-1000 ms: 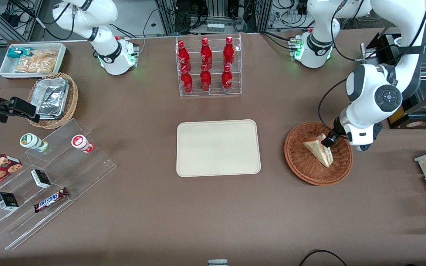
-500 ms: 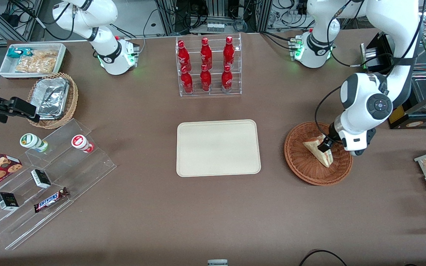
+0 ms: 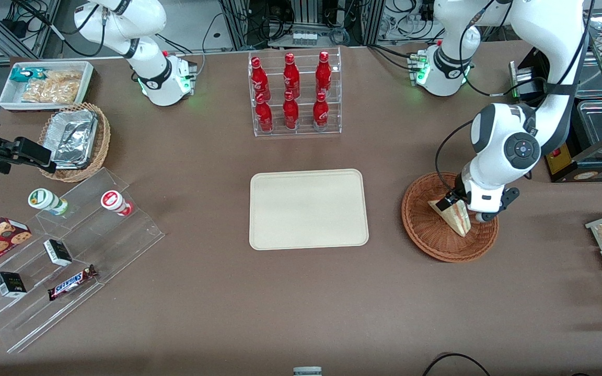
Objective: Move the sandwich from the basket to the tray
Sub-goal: 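Lower the left gripper and close it on the sandwich's wrapped end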
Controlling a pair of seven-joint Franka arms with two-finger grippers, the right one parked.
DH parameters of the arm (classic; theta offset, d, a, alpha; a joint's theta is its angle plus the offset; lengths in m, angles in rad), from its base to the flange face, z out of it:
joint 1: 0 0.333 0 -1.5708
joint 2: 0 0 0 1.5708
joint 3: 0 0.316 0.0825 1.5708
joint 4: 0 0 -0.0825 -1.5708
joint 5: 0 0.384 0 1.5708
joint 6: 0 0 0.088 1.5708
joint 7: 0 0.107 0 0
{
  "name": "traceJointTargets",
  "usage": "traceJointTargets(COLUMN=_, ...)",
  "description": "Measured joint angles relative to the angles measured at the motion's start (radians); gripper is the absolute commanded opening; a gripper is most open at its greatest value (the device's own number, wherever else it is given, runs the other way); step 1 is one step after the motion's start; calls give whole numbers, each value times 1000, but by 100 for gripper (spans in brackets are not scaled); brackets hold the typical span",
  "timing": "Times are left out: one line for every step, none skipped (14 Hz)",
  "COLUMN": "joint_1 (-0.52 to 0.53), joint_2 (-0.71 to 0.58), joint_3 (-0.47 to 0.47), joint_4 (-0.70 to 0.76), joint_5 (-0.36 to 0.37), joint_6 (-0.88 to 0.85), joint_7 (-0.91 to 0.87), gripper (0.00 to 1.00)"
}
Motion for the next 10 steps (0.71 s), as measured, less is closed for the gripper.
traceJointTargets(joint_1=0, joint_2=3, joint_3=0, joint_4=0, joint_5=0, joint_6=0, joint_7=1, gripper=100)
traceJointTargets(joint_1=0, joint_2=8, joint_3=0, joint_4=0, joint_5=0, joint_6=5, joint_7=1, gripper=100)
traceJointTargets(joint_1=0, joint_2=16, joint_3=1, joint_4=0, joint_5=0, joint_6=18, joint_7=1, gripper=100)
traceJointTargets(joint_1=1, joint_2=26, joint_3=4, joint_4=0, joint_5=0, joint_6=28, joint_7=1, gripper=98)
traceJointTargets(joint_1=2, joint_2=35, joint_3=6, joint_4=0, joint_5=0, joint_6=34, joint_7=1, gripper=79)
traceJointTargets(joint_1=2, joint_2=43, joint_3=8, joint_4=0, joint_5=0, joint_6=36, joint_7=1, gripper=56)
traceJointTargets(joint_1=3, joint_2=48, joint_3=9, joint_4=0, joint_5=0, joint_6=38, joint_7=1, gripper=39)
traceJointTargets(joint_1=3, joint_2=51, joint_3=10, joint_4=0, joint_5=0, joint_6=39, joint_7=1, gripper=23)
traceJointTargets(joint_1=3, joint_2=53, joint_3=10, joint_4=0, joint_5=0, joint_6=39, joint_7=1, gripper=12)
traceJointTargets(joint_1=3, joint_2=56, joint_3=10, joint_4=0, joint_5=0, joint_6=39, joint_7=1, gripper=4)
